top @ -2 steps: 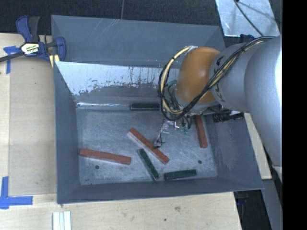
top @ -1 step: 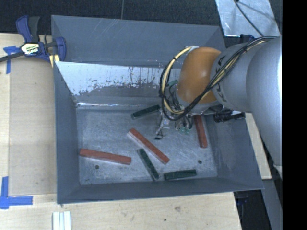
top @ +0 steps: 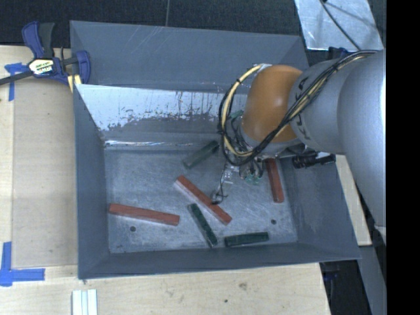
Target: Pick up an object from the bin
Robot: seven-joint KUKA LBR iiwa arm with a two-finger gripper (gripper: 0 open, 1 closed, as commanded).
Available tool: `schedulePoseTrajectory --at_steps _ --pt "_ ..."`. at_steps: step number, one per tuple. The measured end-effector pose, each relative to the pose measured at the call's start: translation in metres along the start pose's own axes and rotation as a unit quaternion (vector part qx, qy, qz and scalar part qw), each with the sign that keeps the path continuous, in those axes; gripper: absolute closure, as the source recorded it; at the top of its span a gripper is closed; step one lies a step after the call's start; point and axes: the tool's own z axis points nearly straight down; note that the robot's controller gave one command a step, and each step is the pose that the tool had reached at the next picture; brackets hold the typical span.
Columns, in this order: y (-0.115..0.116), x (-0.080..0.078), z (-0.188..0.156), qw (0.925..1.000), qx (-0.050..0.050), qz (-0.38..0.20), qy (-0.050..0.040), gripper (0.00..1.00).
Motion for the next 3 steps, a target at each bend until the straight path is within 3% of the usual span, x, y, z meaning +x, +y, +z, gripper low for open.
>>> schedulePoseTrajectory --at_steps 1,2,3 --pt "0.096 0.05 0.0 0.9982 -0.002 0.059 0.0024 0.0" --pt "0.127 0.127 -0.022 1.0 -0.001 -0.003 0.001 0.0" --pt "0.135 0.139 -0.002 0.9981 0.001 0.062 0.0024 0.0"
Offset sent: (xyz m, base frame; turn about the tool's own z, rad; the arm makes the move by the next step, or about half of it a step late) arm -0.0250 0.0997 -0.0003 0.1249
